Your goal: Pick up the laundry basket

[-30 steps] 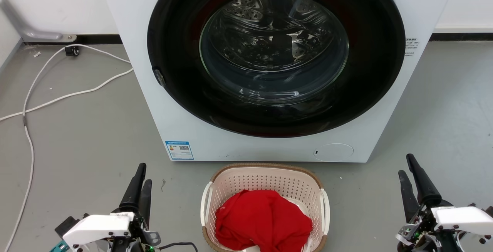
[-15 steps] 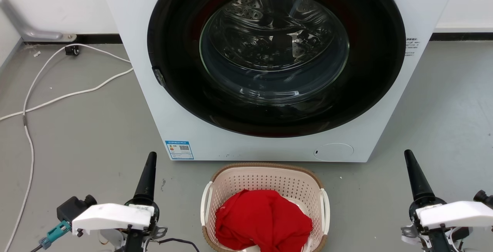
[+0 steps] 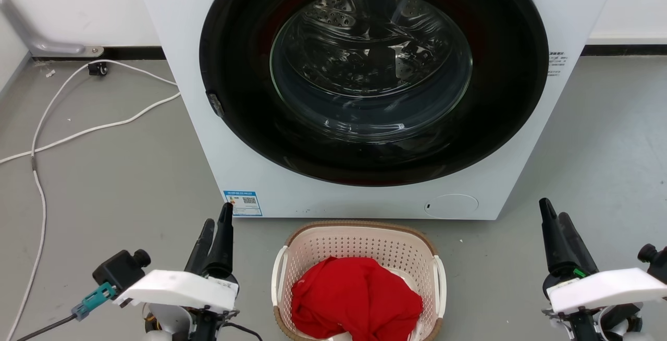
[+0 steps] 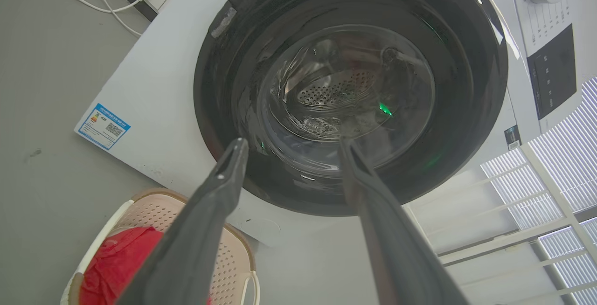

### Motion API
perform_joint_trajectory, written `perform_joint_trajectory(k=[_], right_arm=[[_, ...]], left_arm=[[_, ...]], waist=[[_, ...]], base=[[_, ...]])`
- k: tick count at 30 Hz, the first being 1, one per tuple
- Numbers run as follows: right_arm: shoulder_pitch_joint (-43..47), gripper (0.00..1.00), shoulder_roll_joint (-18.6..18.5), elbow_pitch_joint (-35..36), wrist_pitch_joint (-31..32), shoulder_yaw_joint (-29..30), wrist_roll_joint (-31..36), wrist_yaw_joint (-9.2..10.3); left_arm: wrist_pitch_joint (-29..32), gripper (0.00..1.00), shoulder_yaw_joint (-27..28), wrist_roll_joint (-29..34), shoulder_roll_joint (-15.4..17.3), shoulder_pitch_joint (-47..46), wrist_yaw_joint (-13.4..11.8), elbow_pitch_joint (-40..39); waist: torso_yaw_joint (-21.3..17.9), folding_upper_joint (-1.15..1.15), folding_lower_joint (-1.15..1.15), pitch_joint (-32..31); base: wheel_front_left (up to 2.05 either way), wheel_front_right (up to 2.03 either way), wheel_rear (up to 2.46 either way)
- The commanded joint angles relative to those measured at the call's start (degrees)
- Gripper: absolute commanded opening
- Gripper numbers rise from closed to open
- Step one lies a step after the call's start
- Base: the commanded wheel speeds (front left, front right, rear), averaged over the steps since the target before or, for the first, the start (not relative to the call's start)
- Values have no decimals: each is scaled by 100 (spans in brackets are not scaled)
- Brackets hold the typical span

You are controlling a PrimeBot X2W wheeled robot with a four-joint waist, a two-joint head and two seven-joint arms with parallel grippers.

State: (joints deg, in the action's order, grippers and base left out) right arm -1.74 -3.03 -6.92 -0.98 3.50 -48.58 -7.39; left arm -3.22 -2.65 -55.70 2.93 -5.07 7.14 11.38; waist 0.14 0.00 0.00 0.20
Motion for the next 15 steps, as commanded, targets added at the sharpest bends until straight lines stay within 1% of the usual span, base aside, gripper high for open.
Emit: perform_joint_trajectory(k=[1, 15], right_arm=[[-3, 100, -9, 142, -23, -14, 206, -6], [151, 100, -3, 505, 64, -28, 1395, -8]], left_arm=[[-52, 100, -38, 214, 19, -169, 3, -73], [-306, 100, -298, 1545, 56, -207, -56, -29]], waist=[[1, 0, 0, 0], [2, 0, 0, -1]], base=[[0, 0, 0], [0, 0, 0]])
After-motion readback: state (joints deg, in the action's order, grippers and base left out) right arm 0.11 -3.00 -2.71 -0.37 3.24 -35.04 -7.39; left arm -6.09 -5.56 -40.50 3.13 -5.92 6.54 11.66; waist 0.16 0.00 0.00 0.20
